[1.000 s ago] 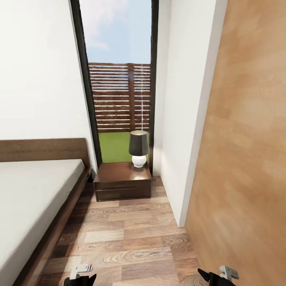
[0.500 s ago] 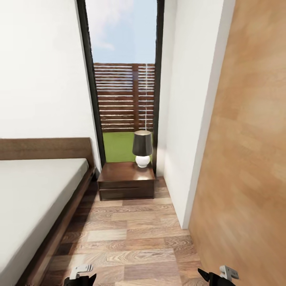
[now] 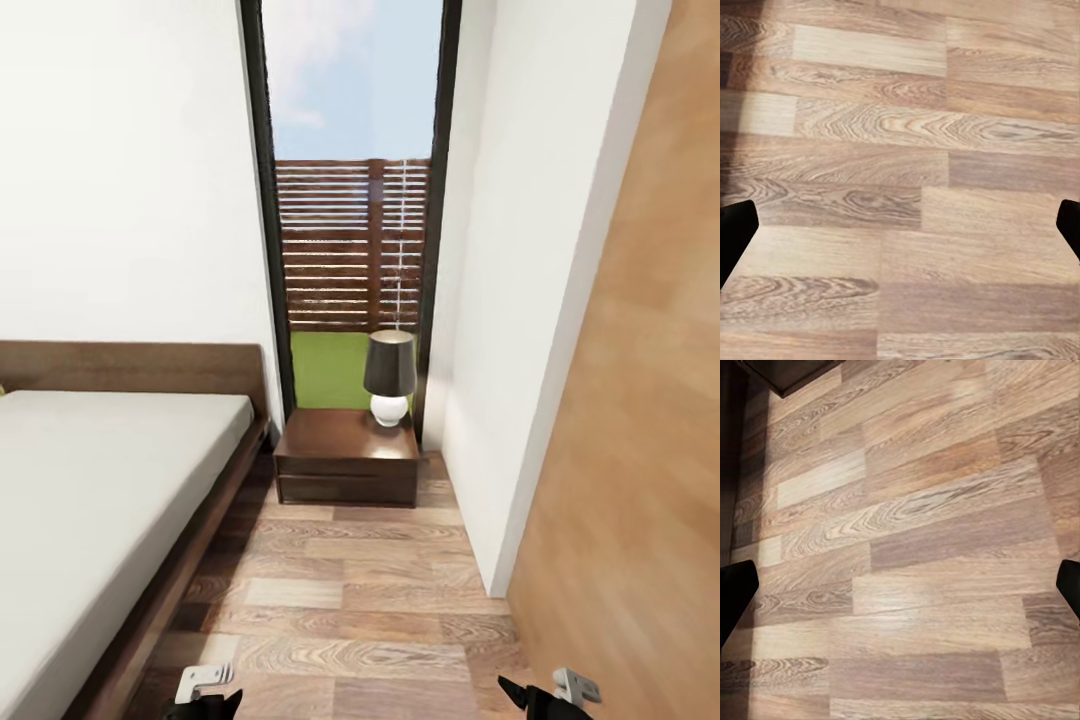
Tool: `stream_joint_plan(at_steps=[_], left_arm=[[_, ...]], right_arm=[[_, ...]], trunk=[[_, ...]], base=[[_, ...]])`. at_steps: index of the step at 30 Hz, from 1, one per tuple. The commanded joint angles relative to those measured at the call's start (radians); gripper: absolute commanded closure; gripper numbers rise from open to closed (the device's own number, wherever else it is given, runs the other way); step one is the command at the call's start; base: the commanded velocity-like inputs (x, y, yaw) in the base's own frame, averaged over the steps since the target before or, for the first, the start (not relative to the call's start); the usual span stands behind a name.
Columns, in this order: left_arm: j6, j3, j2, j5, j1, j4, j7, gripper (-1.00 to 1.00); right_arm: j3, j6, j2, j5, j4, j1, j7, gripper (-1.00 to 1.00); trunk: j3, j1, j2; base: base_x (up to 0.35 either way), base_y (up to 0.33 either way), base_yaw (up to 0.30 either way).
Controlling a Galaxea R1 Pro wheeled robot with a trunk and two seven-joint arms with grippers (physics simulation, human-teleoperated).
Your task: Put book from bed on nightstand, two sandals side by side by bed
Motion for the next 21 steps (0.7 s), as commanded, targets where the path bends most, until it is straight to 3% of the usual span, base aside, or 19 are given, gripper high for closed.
stream_joint_plan(at_steps=[1, 21], left_arm=[[-0.003, -0.008, 0.000, 0.010, -0.001, 0.001, -0.004, -1.00], [-0.003, -0.008, 0.000, 0.010, -0.001, 0.001, -0.004, -1.00]], right_arm=[[-0.008, -0.003, 0.000, 0.006, 0.002, -0.001, 0.004, -1.00], [-0.008, -0.003, 0.000, 0.006, 0.002, -0.001, 0.005, -1.00]], trunk=[[-0.001, 0.001, -0.001], [-0.001, 0.001, -0.001]], base=[[0.306, 0.000, 0.019], [0.316, -0.021, 0.002]])
